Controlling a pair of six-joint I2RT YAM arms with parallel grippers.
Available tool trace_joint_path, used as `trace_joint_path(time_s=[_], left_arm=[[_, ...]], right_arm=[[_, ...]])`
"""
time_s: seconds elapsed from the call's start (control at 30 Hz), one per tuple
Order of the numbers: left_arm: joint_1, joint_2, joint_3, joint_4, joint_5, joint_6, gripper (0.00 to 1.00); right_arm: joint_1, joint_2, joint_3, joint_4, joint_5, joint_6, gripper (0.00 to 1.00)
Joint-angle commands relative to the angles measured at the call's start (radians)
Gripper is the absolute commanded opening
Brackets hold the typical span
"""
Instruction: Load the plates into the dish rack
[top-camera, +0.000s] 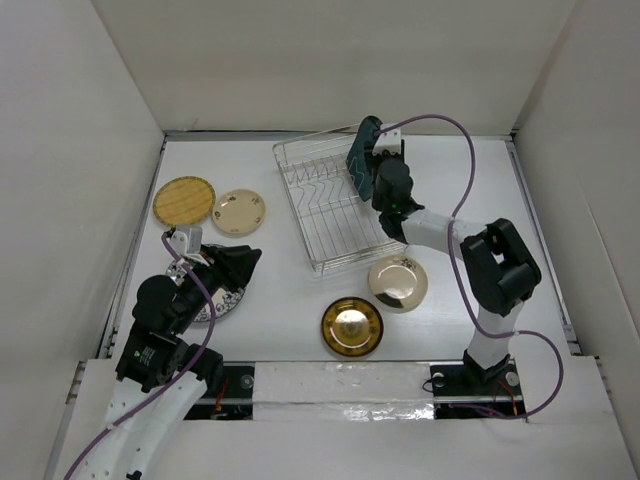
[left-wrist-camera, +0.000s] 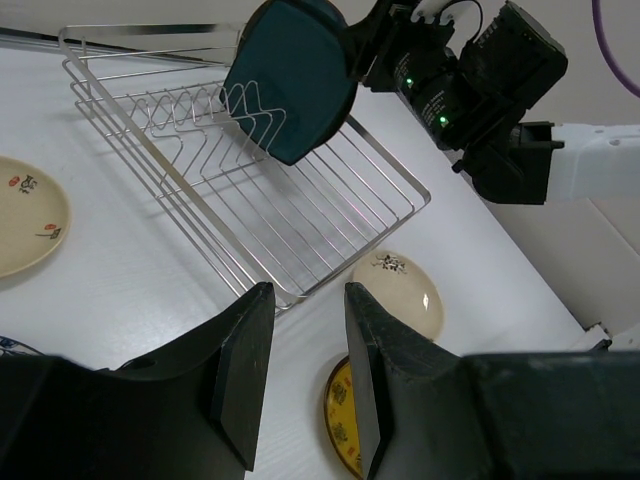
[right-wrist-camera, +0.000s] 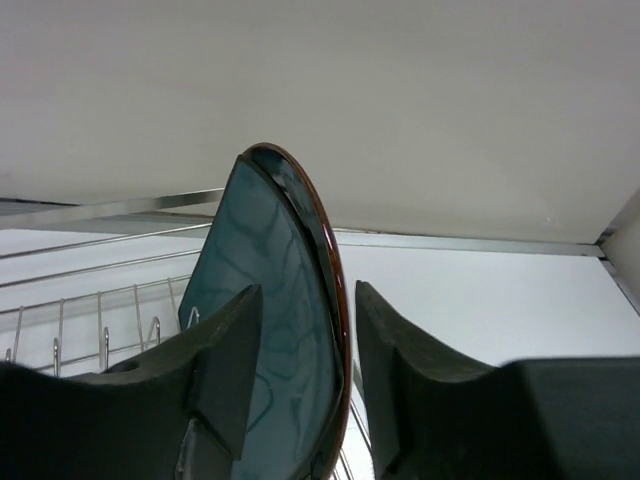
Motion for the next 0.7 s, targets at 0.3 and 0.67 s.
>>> trace_joint_path(time_s=[0.3, 0.67], left_arm=[[0.002, -0.033, -0.007, 0.052, 0.021, 0.004, 0.3], [0.002, -0.046, -0.011, 0.053, 0.029, 0.003, 0.0]], right_arm=[[0.031, -0.382, -0.13, -0.348, -0.003, 0.454, 0.24], [-0.009, -0.944, -0.584, -1.079, -0.387, 0.924, 0.0]])
